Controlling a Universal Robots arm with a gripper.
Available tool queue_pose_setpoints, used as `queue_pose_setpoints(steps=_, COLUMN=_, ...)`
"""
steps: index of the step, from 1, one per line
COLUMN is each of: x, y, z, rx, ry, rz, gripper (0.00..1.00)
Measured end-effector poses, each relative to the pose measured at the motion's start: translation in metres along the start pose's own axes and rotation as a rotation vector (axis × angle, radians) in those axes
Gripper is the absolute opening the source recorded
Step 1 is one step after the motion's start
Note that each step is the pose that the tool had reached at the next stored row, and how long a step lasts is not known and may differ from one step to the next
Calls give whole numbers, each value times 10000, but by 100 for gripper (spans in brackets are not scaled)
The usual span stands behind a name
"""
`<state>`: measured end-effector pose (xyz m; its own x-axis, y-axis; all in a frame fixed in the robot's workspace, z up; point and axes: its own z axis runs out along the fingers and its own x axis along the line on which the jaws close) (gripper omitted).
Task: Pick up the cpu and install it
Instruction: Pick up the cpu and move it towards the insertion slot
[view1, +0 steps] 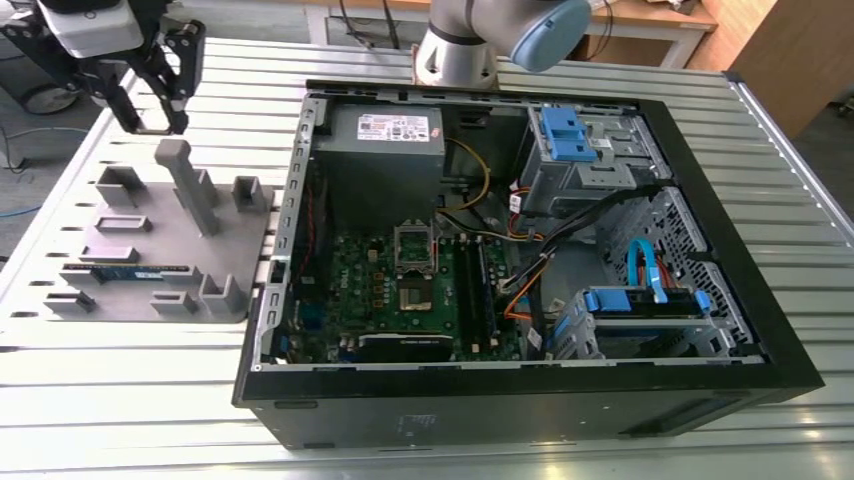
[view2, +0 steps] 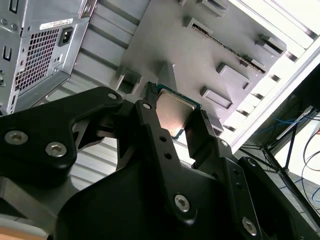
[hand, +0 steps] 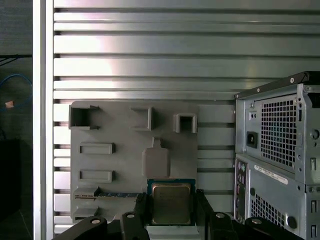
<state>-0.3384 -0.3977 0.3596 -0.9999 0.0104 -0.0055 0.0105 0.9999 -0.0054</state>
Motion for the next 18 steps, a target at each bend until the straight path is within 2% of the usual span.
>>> queue_pose_setpoints(steps=18, x=-261, y=63, z=3, rx=0, ry=0, rz=0, gripper=47)
